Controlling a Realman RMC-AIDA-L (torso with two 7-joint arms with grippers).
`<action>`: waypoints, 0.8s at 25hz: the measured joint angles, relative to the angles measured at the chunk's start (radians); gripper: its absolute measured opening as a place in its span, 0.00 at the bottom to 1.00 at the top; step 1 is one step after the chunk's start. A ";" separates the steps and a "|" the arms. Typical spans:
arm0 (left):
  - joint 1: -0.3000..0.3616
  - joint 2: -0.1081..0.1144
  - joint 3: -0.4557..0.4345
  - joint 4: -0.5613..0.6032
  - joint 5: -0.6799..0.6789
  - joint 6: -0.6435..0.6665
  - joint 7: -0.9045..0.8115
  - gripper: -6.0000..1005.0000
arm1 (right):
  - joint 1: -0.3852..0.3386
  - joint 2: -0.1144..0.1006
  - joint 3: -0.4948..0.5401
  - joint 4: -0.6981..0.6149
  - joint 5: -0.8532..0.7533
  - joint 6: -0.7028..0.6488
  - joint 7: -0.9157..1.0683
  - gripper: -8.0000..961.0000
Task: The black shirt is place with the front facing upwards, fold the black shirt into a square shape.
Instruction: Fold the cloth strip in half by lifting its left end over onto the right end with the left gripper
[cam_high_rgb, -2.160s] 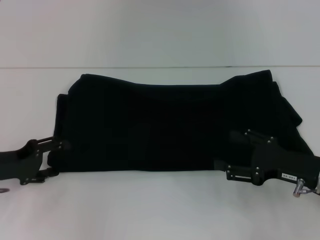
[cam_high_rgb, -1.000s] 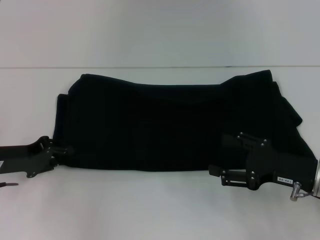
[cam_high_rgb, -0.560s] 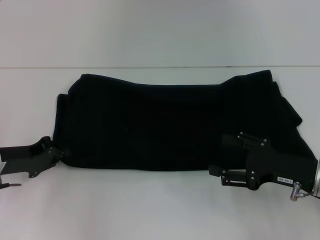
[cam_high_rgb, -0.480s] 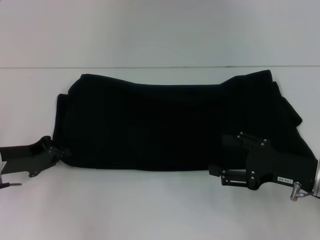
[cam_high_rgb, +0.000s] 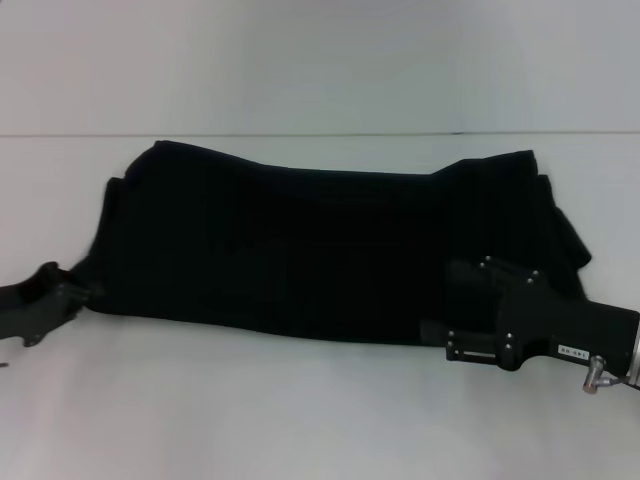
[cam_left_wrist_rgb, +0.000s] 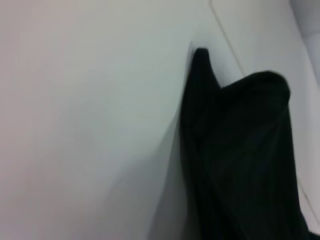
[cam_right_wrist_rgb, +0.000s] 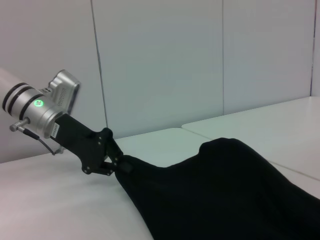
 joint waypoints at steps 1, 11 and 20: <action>0.005 0.003 -0.007 0.005 -0.001 0.002 0.001 0.04 | 0.000 0.000 0.001 -0.001 0.002 0.001 0.001 0.97; 0.048 0.059 -0.136 0.077 0.005 0.032 0.001 0.04 | -0.010 -0.003 0.008 -0.001 0.037 0.005 0.003 0.97; 0.010 0.079 -0.172 0.084 -0.012 0.144 0.003 0.04 | -0.019 -0.003 0.047 0.002 0.038 0.012 0.003 0.97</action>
